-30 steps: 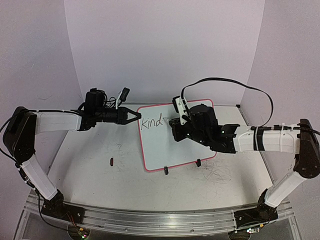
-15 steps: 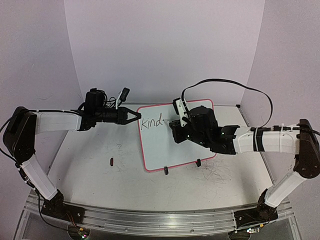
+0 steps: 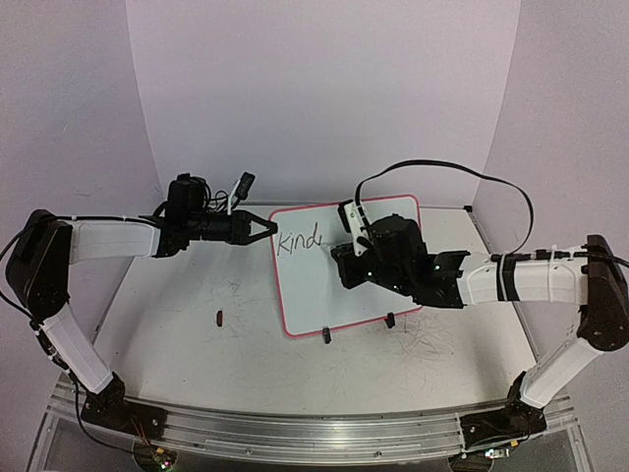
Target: Write a sentence on the whiteboard
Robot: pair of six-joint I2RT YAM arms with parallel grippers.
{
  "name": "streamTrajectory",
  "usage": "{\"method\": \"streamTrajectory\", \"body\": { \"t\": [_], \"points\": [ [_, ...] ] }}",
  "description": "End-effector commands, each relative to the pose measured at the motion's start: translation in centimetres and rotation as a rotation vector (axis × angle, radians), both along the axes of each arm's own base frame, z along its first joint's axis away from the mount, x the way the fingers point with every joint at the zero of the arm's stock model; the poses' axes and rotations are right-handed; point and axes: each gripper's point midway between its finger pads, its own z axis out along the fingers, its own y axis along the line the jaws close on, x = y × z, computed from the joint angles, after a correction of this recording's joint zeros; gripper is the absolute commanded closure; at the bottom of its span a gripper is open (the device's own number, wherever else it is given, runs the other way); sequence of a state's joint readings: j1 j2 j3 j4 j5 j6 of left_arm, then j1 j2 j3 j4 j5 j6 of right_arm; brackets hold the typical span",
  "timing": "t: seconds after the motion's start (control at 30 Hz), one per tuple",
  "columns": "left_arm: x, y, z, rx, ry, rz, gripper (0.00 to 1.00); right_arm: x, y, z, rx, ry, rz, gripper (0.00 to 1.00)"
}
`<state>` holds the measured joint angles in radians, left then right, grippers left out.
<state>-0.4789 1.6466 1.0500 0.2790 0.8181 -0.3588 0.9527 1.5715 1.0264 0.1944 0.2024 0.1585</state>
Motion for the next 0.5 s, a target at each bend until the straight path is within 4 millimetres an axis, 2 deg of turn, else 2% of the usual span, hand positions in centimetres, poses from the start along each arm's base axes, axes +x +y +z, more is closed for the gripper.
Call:
{"method": "streamTrajectory", "body": {
  "t": [0.0, 0.2, 0.47],
  "points": [
    [-0.7, -0.1, 2.1, -0.022, -0.075, -0.018, 1.00, 0.3, -0.3, 1.4, 0.022, -0.023, -0.024, 1.00],
    [-0.7, -0.1, 2.0, -0.021, -0.074, -0.018, 1.00, 1.2, -0.1, 3.0, 0.038, -0.063, -0.058, 1.00],
    [-0.8, -0.1, 2.1, -0.022, -0.074, -0.020, 1.00, 2.1, -0.2, 3.5, 0.036, -0.083, -0.089, 1.00]
  ]
}}
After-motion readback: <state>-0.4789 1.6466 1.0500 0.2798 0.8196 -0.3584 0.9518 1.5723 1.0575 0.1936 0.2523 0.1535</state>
